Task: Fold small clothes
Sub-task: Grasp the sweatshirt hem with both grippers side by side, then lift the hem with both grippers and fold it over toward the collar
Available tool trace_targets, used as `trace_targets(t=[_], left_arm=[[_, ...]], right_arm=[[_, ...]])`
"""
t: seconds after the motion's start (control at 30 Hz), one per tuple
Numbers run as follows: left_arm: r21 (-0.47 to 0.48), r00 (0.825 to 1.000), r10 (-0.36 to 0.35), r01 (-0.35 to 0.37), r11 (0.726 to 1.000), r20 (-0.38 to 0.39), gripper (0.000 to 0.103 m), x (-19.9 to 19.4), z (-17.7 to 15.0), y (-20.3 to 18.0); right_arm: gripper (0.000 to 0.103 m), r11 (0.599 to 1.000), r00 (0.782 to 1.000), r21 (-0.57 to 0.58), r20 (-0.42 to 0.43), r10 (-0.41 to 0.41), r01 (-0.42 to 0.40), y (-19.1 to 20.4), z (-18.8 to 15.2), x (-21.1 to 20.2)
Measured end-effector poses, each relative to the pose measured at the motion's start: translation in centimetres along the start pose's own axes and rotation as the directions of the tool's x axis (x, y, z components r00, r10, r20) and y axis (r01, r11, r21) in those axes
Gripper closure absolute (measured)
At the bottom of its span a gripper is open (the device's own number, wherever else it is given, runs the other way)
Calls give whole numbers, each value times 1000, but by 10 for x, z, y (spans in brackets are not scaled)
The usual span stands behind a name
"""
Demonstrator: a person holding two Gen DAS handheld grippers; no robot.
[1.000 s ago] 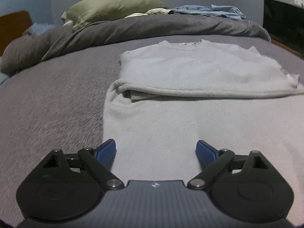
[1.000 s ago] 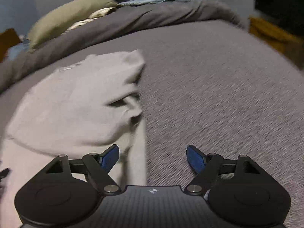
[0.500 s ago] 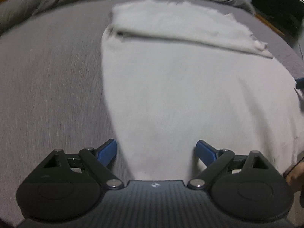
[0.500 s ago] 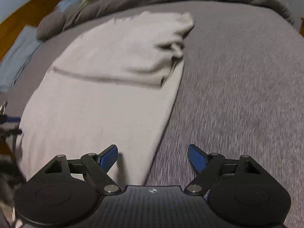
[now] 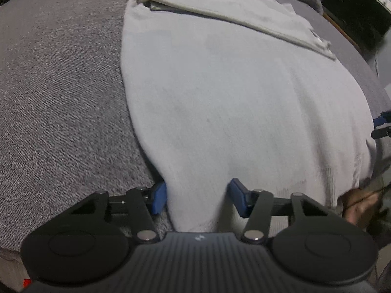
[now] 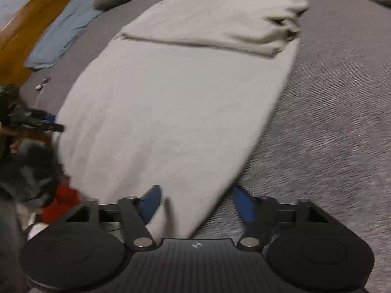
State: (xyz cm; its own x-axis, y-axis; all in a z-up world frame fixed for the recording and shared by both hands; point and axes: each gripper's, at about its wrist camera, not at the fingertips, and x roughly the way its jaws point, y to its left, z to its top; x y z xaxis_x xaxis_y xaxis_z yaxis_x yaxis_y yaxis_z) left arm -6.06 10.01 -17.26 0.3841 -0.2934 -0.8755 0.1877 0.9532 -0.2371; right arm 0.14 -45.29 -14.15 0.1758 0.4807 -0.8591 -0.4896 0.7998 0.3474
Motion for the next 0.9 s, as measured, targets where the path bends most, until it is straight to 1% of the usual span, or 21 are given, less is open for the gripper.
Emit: trace_targets(t=[0.07, 0.13, 0.17, 0.23, 0.27, 0.3, 0.33, 0.37, 0.43, 0.5, 0.57, 0.67, 0.73, 0.8, 0.87, 0.9], left_arm=[[31, 1000, -2, 3, 1000, -15, 51, 1, 0, -1], [39, 1000, 2, -1, 999, -16, 54, -1, -3, -2], [36, 1000, 3, -3, 999, -15, 55, -2, -4, -3], [45, 1000, 20, -20, 999, -7, 62, -5, -6, -6], [55, 1000, 29, -29, 998, -4, 64, -6, -7, -8], [63, 999, 39, -38, 997, -1, 67, -7, -8, -9], [67, 999, 41, -41, 997, 3, 74, -9, -9, -11], [69, 999, 42, -42, 997, 8, 78, -6, -5, -8], [61, 999, 35, -35, 998, 16, 90, -8, -6, -8], [67, 1000, 23, -24, 997, 21, 94, -7, -3, -6], [82, 1000, 17, -19, 996, 25, 96, -8, -1, -6], [55, 999, -22, 20, 998, 47, 98, -15, 3, -1], [37, 995, -61, 58, 998, 84, 98, -22, 13, 3], [17, 986, -97, 96, 995, 136, 98, -33, 23, 5], [4, 974, -122, 124, 992, 189, 102, -44, 36, 7], [-2, 967, -131, 135, 991, 218, 102, -50, 44, 8]], right_arm=[[46, 999, 999, -13, -45, 31, -31, 6, -3, 6], [48, 999, 997, -34, -77, 14, -17, 10, -8, 10], [51, 999, 998, -43, -57, 3, -6, 10, -10, 9], [56, 1000, 999, -8, -51, -1, 0, 9, -8, 6], [61, 1000, 999, 2, -51, -1, 1, 8, -7, 4], [64, 1000, 999, 0, -54, -6, 6, 8, -4, 4], [65, 1000, 998, -8, -57, -12, 11, 9, -3, 3], [66, 1000, 998, -18, -59, -14, 13, 8, -2, 4], [71, 999, 998, -34, -59, -23, 21, 11, -2, 1], [90, 997, 998, -68, -57, -31, 27, 15, -1, -3], [93, 996, 999, -84, -47, -24, 20, 13, 6, -7], [95, 997, 999, -73, -18, 27, -28, 6, 12, -24], [95, 995, 998, -70, 17, 65, -64, 6, 16, -36], [96, 994, 992, -39, 68, 107, -105, 2, 22, -49], [96, 992, 985, -27, 117, 128, -126, 5, 28, -56], [96, 991, 980, -24, 146, 136, -134, 3, 32, -62]])
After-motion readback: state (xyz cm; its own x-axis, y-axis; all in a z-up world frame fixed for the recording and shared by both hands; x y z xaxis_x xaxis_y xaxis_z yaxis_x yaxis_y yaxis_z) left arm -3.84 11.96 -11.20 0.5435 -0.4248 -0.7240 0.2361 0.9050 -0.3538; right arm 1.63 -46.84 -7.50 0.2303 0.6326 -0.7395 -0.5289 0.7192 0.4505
